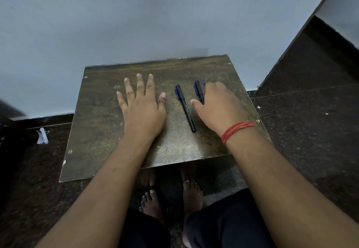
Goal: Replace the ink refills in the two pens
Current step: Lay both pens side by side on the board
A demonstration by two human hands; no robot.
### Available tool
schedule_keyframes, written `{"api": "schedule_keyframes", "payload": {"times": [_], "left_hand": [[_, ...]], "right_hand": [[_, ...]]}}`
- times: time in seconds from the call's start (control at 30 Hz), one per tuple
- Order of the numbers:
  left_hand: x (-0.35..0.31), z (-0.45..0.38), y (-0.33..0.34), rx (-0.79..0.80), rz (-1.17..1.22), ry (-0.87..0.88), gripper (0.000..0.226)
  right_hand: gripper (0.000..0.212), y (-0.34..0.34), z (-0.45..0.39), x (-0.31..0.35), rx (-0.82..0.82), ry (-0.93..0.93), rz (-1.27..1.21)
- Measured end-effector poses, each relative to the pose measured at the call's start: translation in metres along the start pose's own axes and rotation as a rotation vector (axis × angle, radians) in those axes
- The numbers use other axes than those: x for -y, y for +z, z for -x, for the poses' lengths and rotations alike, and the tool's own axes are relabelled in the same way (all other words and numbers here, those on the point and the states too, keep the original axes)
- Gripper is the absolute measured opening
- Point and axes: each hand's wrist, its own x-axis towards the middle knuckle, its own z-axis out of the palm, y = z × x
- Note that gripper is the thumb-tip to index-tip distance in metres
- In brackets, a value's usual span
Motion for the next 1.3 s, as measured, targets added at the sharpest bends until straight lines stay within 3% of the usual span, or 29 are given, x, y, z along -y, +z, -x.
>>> {"api": "schedule_keyframes", "payload": {"times": [0.13,0.37,0.83,1.13,1.3], "left_hand": [[0.003,0.003,-0.003,-0.036,-0.002,0.001,0.064],[0.013,0.020,-0.006,-0.066,-0.010,-0.030,0.062],[0.052,0.052,-0.027,-0.032,-0.139,-0.081,0.060],[0.044,0.047,-0.018,-0.089,-0.152,0.008,0.061],[0.037,0.044,-0.014,-0.089,-0.132,0.050,0.061]], "right_hand": [[0.056,0.004,0.005,0.016,0.084,0.007,0.018],[0.037,0.016,0.016,0.045,0.090,-0.020,-0.034],[0.031,0.038,0.020,0.105,0.053,-0.080,-0.170],[0.024,0.022,0.010,0.071,-0.076,-0.114,-0.240],[0.025,-0.004,0.004,0.011,-0.126,0.037,-0.154]]}}
